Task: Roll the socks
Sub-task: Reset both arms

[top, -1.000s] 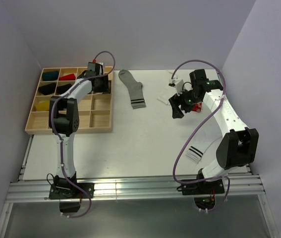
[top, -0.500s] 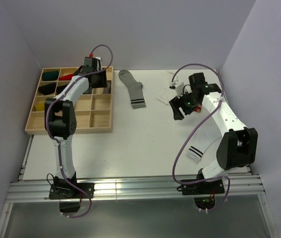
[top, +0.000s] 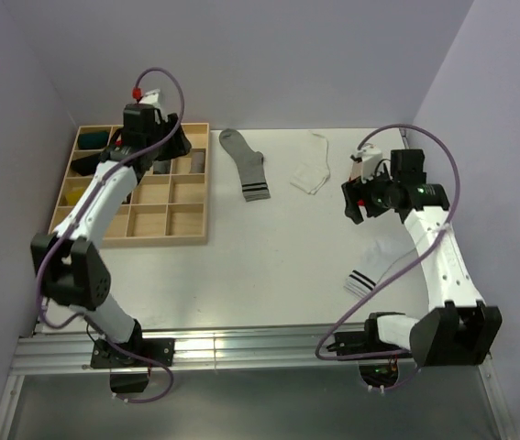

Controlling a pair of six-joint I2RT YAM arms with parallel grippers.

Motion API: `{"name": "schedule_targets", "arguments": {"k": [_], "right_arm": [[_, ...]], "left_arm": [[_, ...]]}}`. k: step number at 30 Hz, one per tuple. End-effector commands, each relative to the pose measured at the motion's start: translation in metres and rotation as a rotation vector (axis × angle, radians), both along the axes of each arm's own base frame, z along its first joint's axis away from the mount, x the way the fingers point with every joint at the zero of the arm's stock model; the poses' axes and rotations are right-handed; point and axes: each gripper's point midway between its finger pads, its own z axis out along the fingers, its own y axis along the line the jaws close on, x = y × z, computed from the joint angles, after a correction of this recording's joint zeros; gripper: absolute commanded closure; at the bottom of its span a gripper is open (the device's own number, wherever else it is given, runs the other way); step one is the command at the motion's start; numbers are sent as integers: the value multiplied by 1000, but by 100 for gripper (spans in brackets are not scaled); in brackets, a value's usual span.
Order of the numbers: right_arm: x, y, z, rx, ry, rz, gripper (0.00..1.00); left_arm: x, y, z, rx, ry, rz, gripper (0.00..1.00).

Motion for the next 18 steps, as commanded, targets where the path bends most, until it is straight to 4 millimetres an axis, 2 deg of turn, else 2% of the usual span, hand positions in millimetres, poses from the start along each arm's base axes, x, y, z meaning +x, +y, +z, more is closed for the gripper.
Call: {"name": "schedule_targets", "arguments": {"k": [1,2,3,4,5,6,7,9,10,11,13,18], "right_arm": [[5,-5,48,50,-178,-72,16],[5,-4,55,64,-206,-82,16],[4,-1,62,86,-223,-89,14],[-1,1,71,98,-253,-85,14],[-1,2,79,109,-274,-90,14],[-4,4,86,129,-288,-101,12],[-7,5,92,138,-304,-103,11],[-12,11,102,172,-318,-93,8],[-14,13,105,183,-320,-89,8],[-16,14,109,196,-326,-91,7],[-16,16,111,203,-345,-82,7],[-16,15,110,211,-366,-100,7]], "left_arm": [[-37,-22,58,-108,-145,-34,42],[-55,-24,59,-107,-151,-46,42],[-63,-22,59,-87,-158,-30,42],[-76,-34,60,-74,-155,-56,42],[-91,-40,64,-72,-157,-79,42],[-98,-42,66,-54,-166,-70,42],[-112,-60,69,-65,-167,-126,41],[-130,-69,72,-95,-169,-183,41],[-136,-67,76,-98,-177,-189,41],[-140,-66,70,-83,-159,-197,41],[-146,-67,71,-78,-162,-208,41],[-155,-72,78,-87,-175,-243,41]]}}
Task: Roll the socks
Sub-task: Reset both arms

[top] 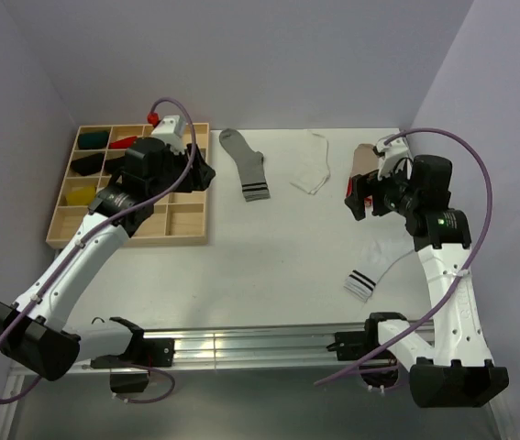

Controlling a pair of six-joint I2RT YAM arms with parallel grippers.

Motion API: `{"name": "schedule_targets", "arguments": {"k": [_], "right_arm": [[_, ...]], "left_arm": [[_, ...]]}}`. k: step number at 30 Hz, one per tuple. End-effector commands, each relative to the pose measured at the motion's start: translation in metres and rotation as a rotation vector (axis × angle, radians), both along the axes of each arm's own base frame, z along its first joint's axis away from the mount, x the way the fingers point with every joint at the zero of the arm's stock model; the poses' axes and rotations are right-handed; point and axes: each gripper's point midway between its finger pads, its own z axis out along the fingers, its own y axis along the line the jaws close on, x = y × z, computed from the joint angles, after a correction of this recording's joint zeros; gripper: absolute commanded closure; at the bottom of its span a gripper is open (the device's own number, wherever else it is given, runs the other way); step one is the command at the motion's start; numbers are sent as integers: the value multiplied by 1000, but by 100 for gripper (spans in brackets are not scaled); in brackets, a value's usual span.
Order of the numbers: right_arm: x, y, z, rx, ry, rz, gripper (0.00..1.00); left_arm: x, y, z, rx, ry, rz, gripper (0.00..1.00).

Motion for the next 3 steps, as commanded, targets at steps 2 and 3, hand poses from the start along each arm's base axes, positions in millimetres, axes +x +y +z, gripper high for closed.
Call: {"name": "schedule_targets", "arguments": {"k": [2,3], "right_arm": [[4,4,18,34,-70,-4,5],[4,4,21,36,-79,-5,4]], "left_arm": [[-9,-4,11,-10,-24,-36,41],[-10,-5,10,-10,-23,-42,41]]}}
